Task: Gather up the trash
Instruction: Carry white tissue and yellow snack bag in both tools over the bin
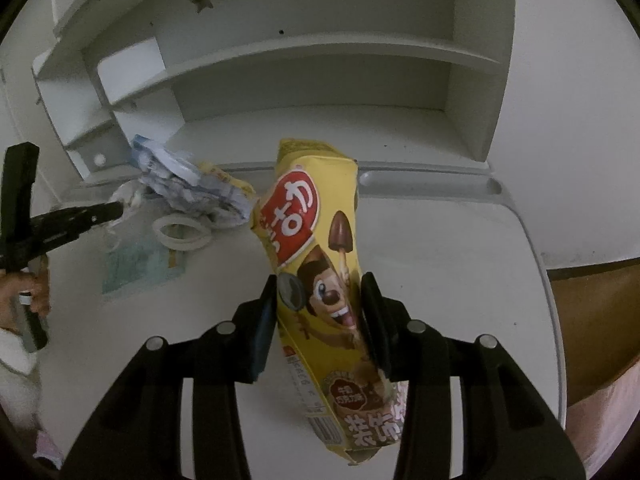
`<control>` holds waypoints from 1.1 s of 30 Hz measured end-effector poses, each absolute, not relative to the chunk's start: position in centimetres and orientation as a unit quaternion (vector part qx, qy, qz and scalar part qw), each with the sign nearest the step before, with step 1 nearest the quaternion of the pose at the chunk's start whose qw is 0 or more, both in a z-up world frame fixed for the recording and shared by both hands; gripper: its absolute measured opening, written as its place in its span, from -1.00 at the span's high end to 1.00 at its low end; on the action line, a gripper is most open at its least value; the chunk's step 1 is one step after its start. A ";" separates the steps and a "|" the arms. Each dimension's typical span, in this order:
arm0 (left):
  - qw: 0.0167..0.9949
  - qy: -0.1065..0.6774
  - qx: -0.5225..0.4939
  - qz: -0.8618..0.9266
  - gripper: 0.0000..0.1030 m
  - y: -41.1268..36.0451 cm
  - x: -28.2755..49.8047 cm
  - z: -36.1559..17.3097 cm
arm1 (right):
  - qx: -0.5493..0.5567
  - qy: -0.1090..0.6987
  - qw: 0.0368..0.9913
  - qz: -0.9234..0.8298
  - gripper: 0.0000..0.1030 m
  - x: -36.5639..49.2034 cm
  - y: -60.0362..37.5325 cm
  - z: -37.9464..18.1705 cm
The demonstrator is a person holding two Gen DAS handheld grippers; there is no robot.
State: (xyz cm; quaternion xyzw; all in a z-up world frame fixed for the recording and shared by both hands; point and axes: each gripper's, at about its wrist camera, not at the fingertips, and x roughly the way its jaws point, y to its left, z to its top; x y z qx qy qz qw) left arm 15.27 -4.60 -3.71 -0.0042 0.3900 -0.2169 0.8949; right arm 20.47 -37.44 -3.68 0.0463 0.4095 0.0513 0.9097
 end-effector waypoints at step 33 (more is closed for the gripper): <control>0.614 0.529 0.284 -0.512 0.80 -49.7 -22.2 -22.7 | 0.461 0.467 0.740 -0.152 0.21 -26.1 -66.8 -30.1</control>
